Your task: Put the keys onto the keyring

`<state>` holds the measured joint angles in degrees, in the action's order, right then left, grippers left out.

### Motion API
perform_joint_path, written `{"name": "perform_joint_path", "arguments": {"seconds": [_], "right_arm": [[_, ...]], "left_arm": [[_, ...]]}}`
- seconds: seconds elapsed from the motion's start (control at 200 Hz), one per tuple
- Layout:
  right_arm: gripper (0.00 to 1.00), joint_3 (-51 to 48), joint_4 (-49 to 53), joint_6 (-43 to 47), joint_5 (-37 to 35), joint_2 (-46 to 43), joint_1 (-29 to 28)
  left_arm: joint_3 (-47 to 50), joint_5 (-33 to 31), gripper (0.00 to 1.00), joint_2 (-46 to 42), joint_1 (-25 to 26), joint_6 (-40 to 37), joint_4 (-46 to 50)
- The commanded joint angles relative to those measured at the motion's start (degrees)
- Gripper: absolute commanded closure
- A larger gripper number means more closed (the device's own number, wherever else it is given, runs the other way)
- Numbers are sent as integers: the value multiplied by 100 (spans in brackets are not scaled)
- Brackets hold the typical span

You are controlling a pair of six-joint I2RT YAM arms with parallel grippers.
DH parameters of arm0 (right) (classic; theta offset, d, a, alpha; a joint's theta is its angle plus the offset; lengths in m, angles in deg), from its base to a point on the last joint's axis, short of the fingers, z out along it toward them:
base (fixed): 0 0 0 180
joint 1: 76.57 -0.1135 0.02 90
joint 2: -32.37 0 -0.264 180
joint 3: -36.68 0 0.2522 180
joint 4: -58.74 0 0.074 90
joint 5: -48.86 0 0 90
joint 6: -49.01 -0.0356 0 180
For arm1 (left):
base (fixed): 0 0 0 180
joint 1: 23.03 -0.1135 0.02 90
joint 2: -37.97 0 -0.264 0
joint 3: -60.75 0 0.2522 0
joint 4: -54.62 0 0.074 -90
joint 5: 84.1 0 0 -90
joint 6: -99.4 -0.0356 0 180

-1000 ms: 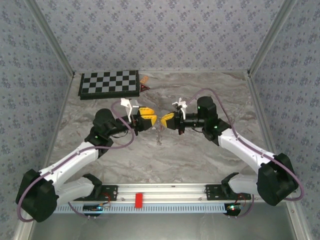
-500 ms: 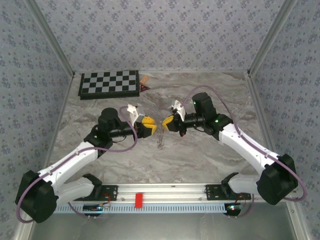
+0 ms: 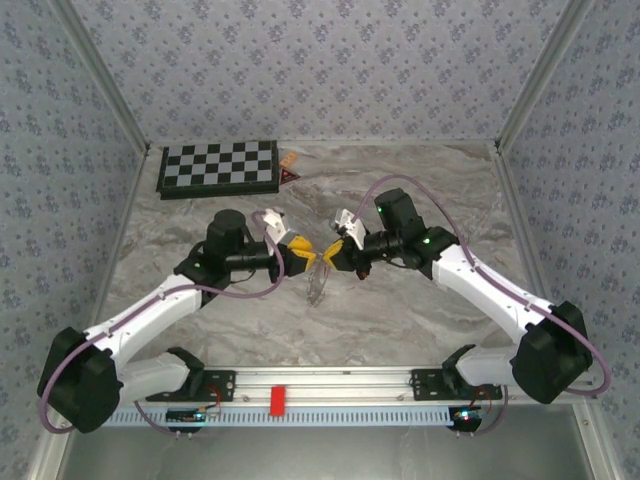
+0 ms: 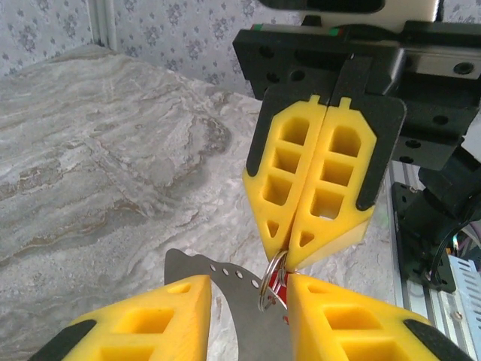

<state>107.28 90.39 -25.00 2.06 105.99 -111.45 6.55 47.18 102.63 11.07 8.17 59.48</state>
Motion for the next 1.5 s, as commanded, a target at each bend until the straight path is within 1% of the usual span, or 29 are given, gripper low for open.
{"name": "perform_joint_path", "arguments": {"seconds": [0.0,0.435,0.69,1.034,1.134,1.204,1.284,1.314,1.364,1.409,1.494], "right_arm": [[100,204,62,112,4,58,-53],[100,190,48,124,5,55,-81],[100,170,11,115,13,58,-90],[100,161,4,115,4,73,-138],[100,159,-3,115,-3,68,-146],[100,163,2,115,-13,69,-151],[100,161,4,115,-22,72,-145],[100,159,4,115,-17,73,-148],[100,157,-6,115,-7,71,-147],[100,152,-10,119,-6,66,-151],[100,143,-17,107,-10,61,-146]], "left_arm": [[-269,195,69,57,-45,-237,196],[-411,424,70,308,-51,-360,409],[-445,680,71,387,-46,-371,402],[-520,845,78,537,-49,-293,375],[-544,933,82,573,-52,-287,375],[-560,987,82,584,-50,-304,432],[-642,1133,79,616,-53,-433,636],[-667,1154,82,633,-50,-455,697],[-692,1142,93,637,-53,-461,715],[-693,1109,100,636,-53,-449,702],[-666,1094,100,620,-48,-402,633]]}}
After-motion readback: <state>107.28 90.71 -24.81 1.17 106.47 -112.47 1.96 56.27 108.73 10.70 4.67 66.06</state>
